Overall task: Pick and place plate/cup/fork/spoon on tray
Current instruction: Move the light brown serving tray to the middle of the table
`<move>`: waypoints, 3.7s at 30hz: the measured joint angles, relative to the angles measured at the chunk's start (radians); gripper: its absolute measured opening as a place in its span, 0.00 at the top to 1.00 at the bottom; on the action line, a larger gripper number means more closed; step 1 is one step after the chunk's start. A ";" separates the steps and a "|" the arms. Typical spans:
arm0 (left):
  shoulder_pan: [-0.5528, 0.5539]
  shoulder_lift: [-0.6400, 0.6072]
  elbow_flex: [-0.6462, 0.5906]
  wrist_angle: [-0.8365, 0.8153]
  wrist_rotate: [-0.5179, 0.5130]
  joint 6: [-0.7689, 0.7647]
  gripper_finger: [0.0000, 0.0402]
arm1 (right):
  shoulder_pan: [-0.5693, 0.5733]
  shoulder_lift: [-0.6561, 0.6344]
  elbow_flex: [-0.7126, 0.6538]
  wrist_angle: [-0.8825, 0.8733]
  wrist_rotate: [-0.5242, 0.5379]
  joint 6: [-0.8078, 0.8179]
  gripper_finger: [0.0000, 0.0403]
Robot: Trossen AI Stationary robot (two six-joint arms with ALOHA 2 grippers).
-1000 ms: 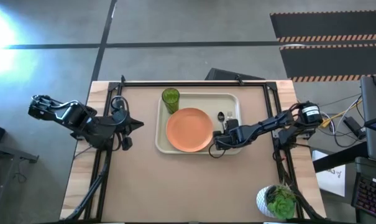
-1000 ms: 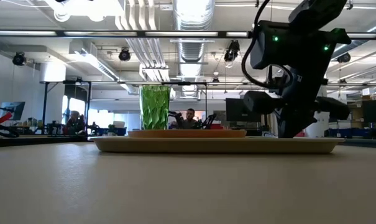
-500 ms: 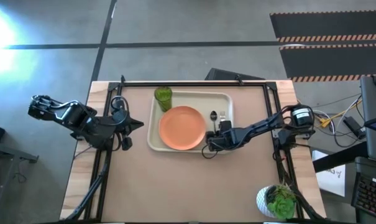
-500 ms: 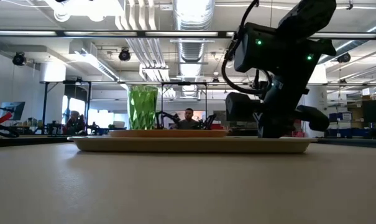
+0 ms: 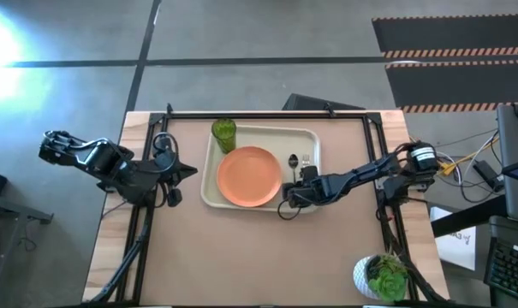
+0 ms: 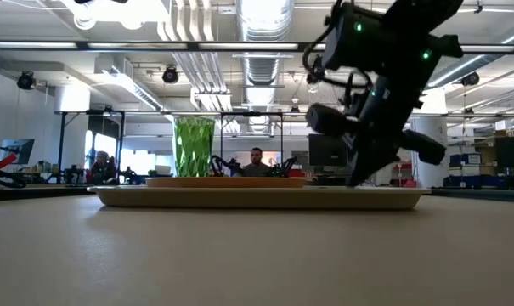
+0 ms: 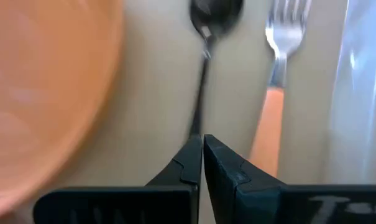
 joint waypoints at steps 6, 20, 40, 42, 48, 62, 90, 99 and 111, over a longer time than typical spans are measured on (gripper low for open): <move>0.001 0.001 0.000 -0.084 0.000 -0.047 1.00 | -0.002 -0.121 0.000 -0.009 0.021 -0.108 0.98; 0.010 0.035 -0.341 -0.009 0.006 -0.342 1.00 | -0.004 -0.462 0.000 0.106 0.060 -0.489 0.98; 0.140 0.407 -0.513 0.372 0.137 -0.414 1.00 | -0.004 -0.706 0.002 0.283 -0.020 -0.880 0.98; 0.150 0.432 -0.505 0.361 0.137 -0.421 1.00 | -0.004 -0.711 0.002 0.280 -0.033 -0.885 0.98; 0.178 0.454 -0.510 0.355 0.141 -0.419 1.00 | -0.004 -0.713 0.002 0.280 -0.040 -0.895 0.98; 0.190 0.521 -0.512 0.425 0.210 -0.422 1.00 | -0.004 -0.713 0.002 0.280 -0.037 -0.898 0.98; -0.043 0.679 -0.395 0.525 0.282 -0.683 1.00 | -0.004 -0.713 0.002 0.280 -0.038 -0.914 0.98; -0.053 0.679 -0.392 0.527 0.282 -0.684 1.00 | -0.004 -0.713 0.002 0.258 -0.034 -0.924 0.98; -0.054 0.521 -0.233 0.451 0.043 -0.550 1.00 | -0.044 -0.705 0.002 0.011 0.116 -0.774 0.98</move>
